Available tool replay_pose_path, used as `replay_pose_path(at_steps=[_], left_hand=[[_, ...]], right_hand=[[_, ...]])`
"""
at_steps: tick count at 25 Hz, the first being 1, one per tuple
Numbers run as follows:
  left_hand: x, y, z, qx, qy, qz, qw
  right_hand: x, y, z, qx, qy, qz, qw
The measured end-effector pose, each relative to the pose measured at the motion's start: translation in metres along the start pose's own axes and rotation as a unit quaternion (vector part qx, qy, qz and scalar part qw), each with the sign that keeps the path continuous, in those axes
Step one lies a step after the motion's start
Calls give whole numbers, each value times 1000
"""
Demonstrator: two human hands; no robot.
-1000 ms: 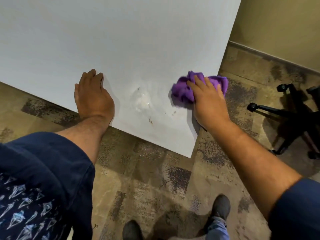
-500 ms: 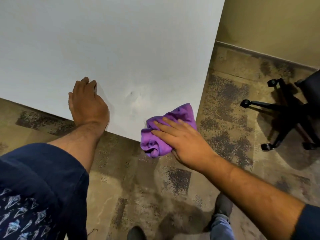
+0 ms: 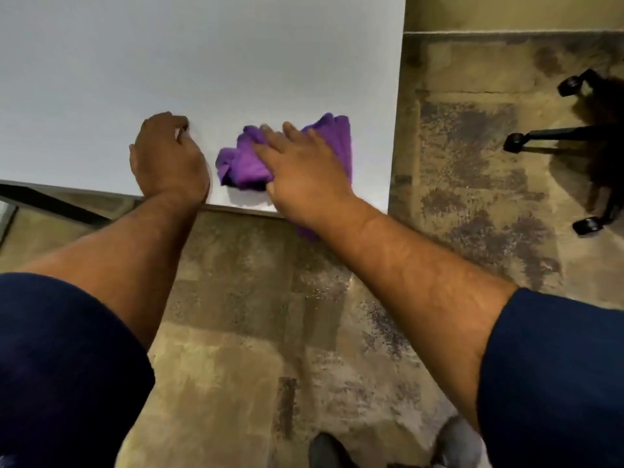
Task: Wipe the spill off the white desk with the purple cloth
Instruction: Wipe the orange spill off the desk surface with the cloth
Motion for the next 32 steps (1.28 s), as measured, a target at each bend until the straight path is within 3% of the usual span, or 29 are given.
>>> replay_pose_path(at_steps=[3, 5, 7, 9, 10, 11, 13, 14, 16, 18, 22, 27, 30, 32], left_hand=[[1, -12, 14, 42, 4, -63, 997], [8, -23, 31, 80, -9, -115, 990], [28, -39, 61, 68, -96, -170, 978], [51, -59, 92, -1, -253, -207, 945], [61, -68, 104, -31, -313, -202, 927], [66, -73, 108, -53, -354, -178, 917], [70, -75, 108, -59, -374, -136, 916], [70, -76, 108, -48, -348, -132, 927], [70, -77, 110, -6, -267, -143, 953], [73, -77, 112, 26, -225, -149, 962], [77, -73, 111, 44, -222, -152, 962], [82, -77, 112, 40, -216, -180, 959], [82, -78, 116, 45, -194, -196, 960], [81, -82, 117, 51, -164, -198, 965]], right_hand=[[-4, -45, -16, -139, 46, 2, 989], [-9, -75, 7, -180, 74, 2, 981], [-12, -111, 44, -140, 141, 16, 980], [-11, -142, 83, -21, 280, 75, 957], [-8, -156, 103, 70, 372, 108, 919], [-3, -168, 122, 168, 476, 139, 852], [18, -183, 153, 342, 646, 185, 657], [29, -188, 162, 395, 686, 181, 584], [47, -187, 169, 425, 743, 177, 486], [59, -174, 166, 421, 778, 177, 431], [77, -139, 160, 429, 799, 163, 389], [103, -119, 173, 381, 873, 208, 223], [121, -124, 182, 358, 880, 239, 199], [134, -132, 188, 346, 878, 260, 204]])
Point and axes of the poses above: each hand's wrist, its own y-axis towards the middle knuckle, its own x-axis out of the palm, z = x × y, the point moved 4 cm from there along y, towards the middle knuckle, and after that the axes turned 11 degrees about -y, right-handed, at the moved point
